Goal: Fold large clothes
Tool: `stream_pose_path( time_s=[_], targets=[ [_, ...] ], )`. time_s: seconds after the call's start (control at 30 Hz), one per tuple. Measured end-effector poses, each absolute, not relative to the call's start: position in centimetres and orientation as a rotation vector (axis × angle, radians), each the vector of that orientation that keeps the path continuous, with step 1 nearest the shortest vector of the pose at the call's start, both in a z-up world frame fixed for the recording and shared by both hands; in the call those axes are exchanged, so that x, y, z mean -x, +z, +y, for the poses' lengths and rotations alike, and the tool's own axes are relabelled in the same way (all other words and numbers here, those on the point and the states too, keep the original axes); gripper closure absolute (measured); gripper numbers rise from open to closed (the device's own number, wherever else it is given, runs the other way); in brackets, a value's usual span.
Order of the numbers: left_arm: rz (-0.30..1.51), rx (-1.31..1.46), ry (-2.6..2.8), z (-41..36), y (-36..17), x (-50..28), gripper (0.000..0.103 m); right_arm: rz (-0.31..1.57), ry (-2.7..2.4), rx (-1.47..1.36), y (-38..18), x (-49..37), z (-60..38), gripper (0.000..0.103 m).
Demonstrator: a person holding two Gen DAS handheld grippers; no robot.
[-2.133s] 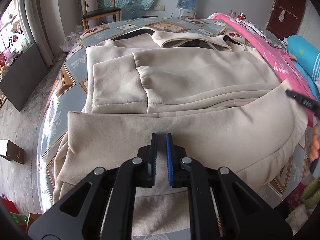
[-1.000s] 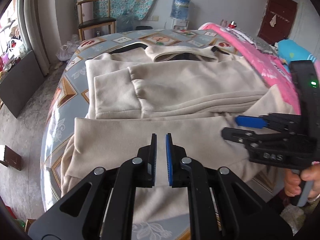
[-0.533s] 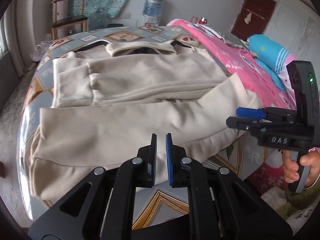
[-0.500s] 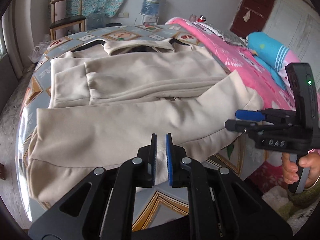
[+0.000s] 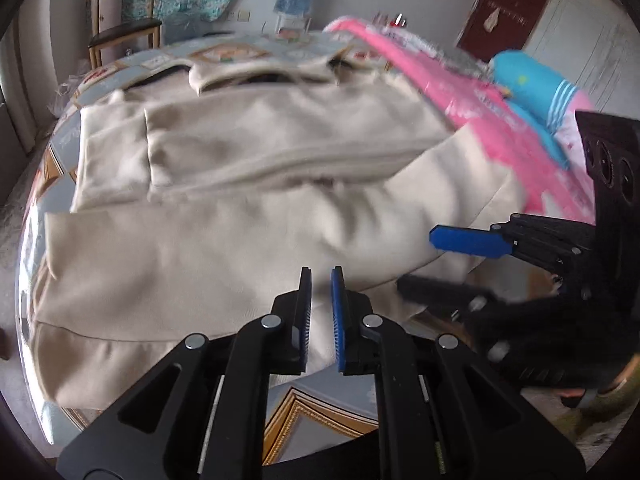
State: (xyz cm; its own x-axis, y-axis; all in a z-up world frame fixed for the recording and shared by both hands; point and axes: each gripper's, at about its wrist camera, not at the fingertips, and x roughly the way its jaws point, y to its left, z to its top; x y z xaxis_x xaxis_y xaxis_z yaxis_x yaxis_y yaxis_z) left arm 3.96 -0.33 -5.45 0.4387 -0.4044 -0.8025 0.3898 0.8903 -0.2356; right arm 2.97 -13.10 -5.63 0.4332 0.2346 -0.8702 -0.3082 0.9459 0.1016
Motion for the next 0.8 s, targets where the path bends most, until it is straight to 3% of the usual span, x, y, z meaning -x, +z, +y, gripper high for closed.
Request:
stream_pose_path(
  time_s=[0.13,0.3,0.47,0.67,0.8],
  targets=[
    [1.01,0.056,-0.479,0.1,-5.5,-4.0,0.093,1.09,0.338,0.006,-5.1,-3.2,-14.2,0.054],
    [0.947,0.06,-0.439,2.0,-3.9,-3.2,0.091,0.981,0.141,0.015,-2.0,-2.5,-19.9,0.054],
    [1.01,0.121,-0.386,3.8,-6.1,-4.5,0.09,1.085,-0.055,-0.073,-5.7,-3.5,-25.7,0.054],
    [0.977,0.143,-0.37,5.5,-4.3,-4.2,0.089,0.981,-0.066,-0.239,-3.2,-1.6,-28.6,0.052],
    [1.034,0.125,-0.297,6.4,-5.9,-5.5,0.084,1.07,-0.09,-0.265,-6.1,-3.2,-30.1,0.052]
  ],
)
